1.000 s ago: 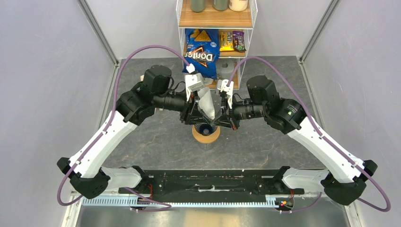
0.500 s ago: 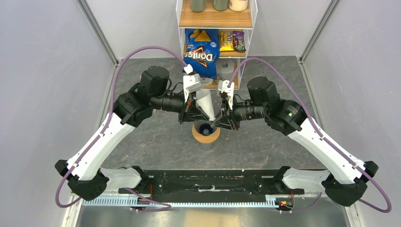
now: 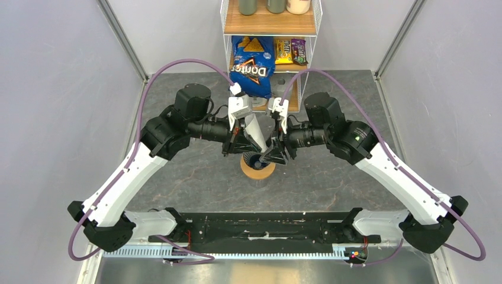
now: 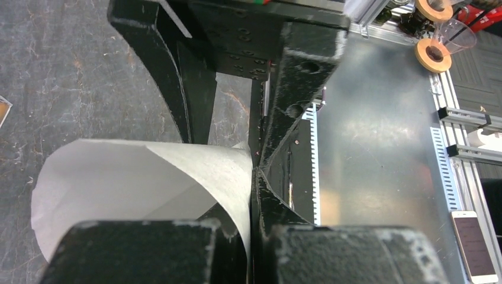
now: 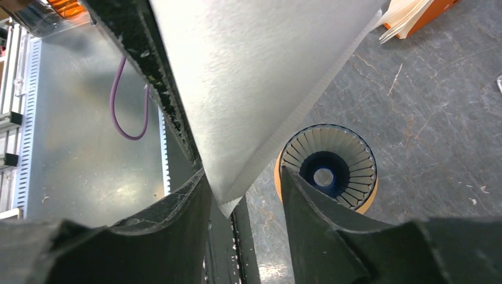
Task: Place the coffee filter in the dripper
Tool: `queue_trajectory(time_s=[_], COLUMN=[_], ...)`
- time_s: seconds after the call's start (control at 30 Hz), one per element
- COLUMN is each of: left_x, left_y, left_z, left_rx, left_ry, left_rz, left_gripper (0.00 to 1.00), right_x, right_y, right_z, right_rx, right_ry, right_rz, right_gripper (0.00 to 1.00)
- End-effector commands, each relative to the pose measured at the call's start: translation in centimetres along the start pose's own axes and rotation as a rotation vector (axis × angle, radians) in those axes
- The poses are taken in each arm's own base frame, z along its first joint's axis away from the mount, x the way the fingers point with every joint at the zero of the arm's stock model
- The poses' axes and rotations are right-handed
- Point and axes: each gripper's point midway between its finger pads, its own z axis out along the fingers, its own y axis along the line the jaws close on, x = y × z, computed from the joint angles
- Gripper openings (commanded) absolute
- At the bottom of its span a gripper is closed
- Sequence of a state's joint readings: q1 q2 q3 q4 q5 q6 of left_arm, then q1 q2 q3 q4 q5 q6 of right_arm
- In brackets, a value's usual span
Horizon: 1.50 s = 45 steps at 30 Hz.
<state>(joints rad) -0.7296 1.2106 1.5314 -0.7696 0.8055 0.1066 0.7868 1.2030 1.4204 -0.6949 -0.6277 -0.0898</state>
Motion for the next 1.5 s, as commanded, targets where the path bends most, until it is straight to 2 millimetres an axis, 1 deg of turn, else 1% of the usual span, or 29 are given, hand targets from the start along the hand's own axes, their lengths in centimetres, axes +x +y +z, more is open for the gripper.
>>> queue_trajectory(time_s=[0.0, 0.17, 0.23, 0.27, 0.3, 0.33, 0.37, 0.47, 0.5, 0.6, 0.73, 0.8, 0.87, 0.97, 1.0, 1.03, 1.07, 1.27, 1.33, 1.47], left_x=[-0.7, -0.8, -0.9, -0.9, -1.0, -1.1, -1.1, -1.7, -2.1, -3.4, -6.4, -7.4, -7.4, -6.0, -5.7, -5.4, -5.2, -4.6, -4.4, -3.4], left_y=[-0.4, -0.1, 0.1, 0.2, 0.2, 0.1, 0.0, -0.9, -1.2, -1.5, -1.5, -1.3, -0.9, -0.9, -1.2, -1.2, -1.3, -0.2, -0.2, -0.8], left_z=[-0.2, -0.3, -0.5, -0.7, -0.9, -1.0, -1.3, -2.5, -3.0, -4.8, -8.3, -9.9, -10.6, -9.9, -9.6, -9.1, -8.7, -6.8, -6.0, -4.0], left_rx=[0.015, -0.012, -0.034, -0.046, -0.057, -0.059, -0.061, -0.052, -0.059, -0.092, -0.157, -0.183, -0.204, -0.157, -0.12, -0.088, -0.064, -0.057, -0.035, 0.004], left_ry=[-0.017, -0.015, -0.014, -0.014, -0.014, -0.013, -0.011, -0.002, -0.011, -0.042, -0.138, -0.167, -0.163, -0.128, -0.126, -0.125, -0.126, -0.138, -0.129, -0.091], left_rz=[0.102, 0.103, 0.102, 0.096, 0.093, 0.085, 0.079, 0.086, 0.086, 0.077, 0.071, 0.059, 0.065, 0.06, 0.048, 0.021, -0.002, -0.029, -0.048, -0.037], left_gripper=[0.02, 0.02, 0.03, 0.08, 0.18, 0.33, 0.43, 0.55, 0.62, 0.64, 0.65, 0.65, 0.65, 0.66, 0.71, 0.83, 0.87, 0.89, 0.9, 0.9], right_x=[-2.0, -1.8, -1.6, -1.6, -1.5, -1.5, -1.4, -1.2, -1.1, -0.6, 0.3, 0.8, 0.9, 0.8, 0.7, 0.6, 0.6, 0.1, 0.0, -0.3], right_y=[0.4, 0.2, 0.2, 0.3, 0.3, 0.2, 0.1, 0.2, 0.2, 0.7, 1.4, 1.8, 2.4, 2.9, 3.0, 3.1, 3.2, 3.2, 3.3, 3.6], right_z=[-0.2, -0.2, -0.3, -0.4, -0.5, -0.7, -0.8, -1.3, -1.4, -1.8, -2.4, -2.6, -2.9, -3.0, -3.1, -3.0, -2.9, -2.6, -2.5, -2.3], right_rx=[-0.025, -0.022, -0.02, -0.019, -0.016, -0.007, 0.002, 0.017, 0.018, 0.001, -0.016, -0.03, -0.059, -0.083, -0.094, -0.102, -0.111, -0.129, -0.138, -0.161], right_ry=[-0.05, -0.045, -0.044, -0.045, -0.046, -0.048, -0.048, -0.052, -0.054, -0.053, -0.05, -0.051, -0.062, -0.08, -0.086, -0.092, -0.095, -0.112, -0.111, -0.114], right_rz=[-0.028, -0.057, -0.069, -0.076, -0.084, -0.09, -0.093, -0.11, -0.114, -0.127, -0.159, -0.176, -0.211, -0.268, -0.285, -0.298, -0.309, -0.362, -0.371, -0.373], right_gripper=[0.49, 0.24, 0.12, 0.07, 0.03, 0.01, 0.0, 0.0, 0.0, 0.0, 0.0, 0.0, 0.0, 0.0, 0.0, 0.0, 0.0, 0.0, 0.0, 0.0])
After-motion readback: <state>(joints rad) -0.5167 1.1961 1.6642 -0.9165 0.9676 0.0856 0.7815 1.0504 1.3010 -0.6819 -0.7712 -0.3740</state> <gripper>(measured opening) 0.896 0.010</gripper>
